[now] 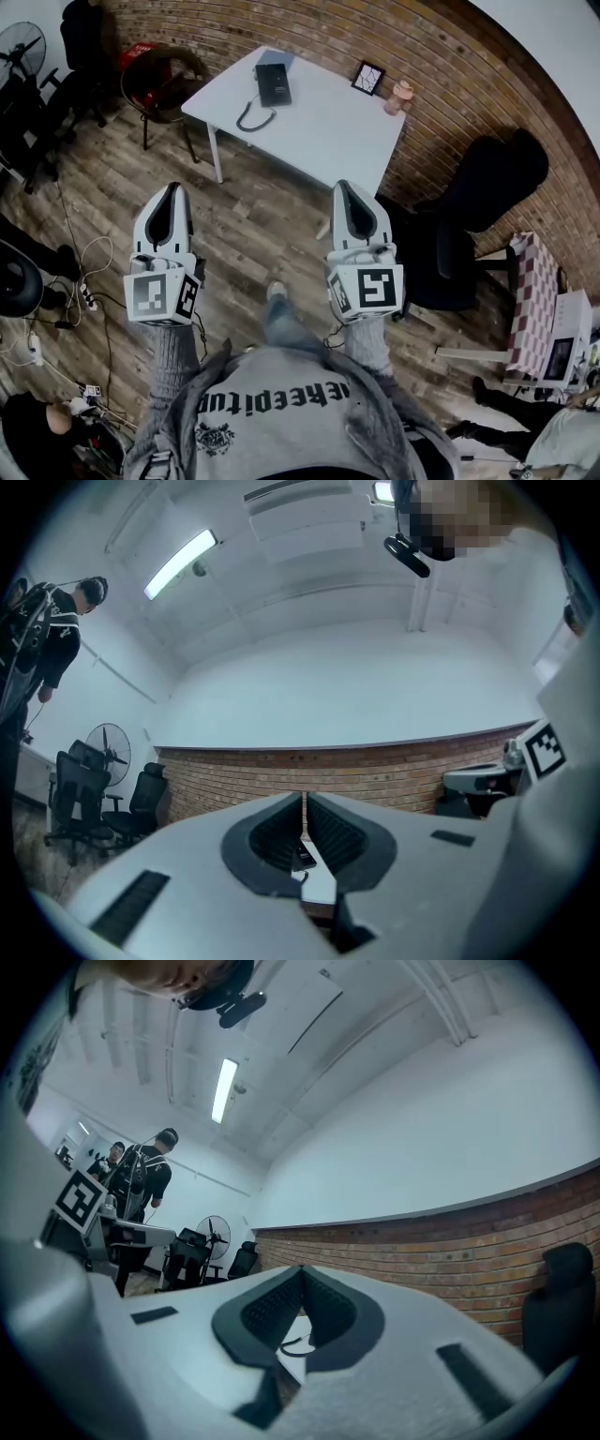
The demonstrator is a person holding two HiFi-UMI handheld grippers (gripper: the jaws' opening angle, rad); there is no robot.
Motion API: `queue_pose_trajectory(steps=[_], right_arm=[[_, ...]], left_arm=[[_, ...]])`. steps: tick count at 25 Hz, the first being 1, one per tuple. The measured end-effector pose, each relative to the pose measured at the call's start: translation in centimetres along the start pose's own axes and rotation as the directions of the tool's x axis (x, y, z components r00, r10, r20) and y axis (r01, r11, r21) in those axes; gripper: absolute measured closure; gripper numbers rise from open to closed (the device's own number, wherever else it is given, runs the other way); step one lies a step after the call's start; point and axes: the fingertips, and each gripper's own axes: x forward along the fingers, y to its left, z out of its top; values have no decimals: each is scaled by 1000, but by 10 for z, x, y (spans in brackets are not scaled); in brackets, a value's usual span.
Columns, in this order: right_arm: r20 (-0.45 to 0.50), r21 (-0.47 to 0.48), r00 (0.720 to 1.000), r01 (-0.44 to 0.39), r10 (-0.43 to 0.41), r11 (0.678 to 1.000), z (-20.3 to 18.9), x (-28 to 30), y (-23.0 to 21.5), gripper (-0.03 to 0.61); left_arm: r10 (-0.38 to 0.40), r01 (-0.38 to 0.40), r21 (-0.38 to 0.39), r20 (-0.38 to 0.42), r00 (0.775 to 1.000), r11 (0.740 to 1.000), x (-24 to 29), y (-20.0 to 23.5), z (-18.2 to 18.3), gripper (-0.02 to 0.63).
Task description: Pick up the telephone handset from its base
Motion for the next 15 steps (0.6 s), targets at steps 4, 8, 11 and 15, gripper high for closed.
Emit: queue_pose_trajectory(steps=[4,8,11,15], right_arm=[[3,-1,1000,-15,15,1000,-6,40,-22,575],[5,5,999,-37,37,999,-14,79,-48,575],[8,7,999,-52,51,999,-20,104,-64,575],[17,11,997,-70,70,997,-30,134,-87,575]], left_arm=[[1,-1,-2,-28,1000,1000,43,0,-10,598],[15,-15,6,-7,1000,1000,88,-1,-13,598],[23,-23,17,0,1000,1000,115,-2,-17,598],[37,-37,22,4,999,999,150,-6,-25,598]])
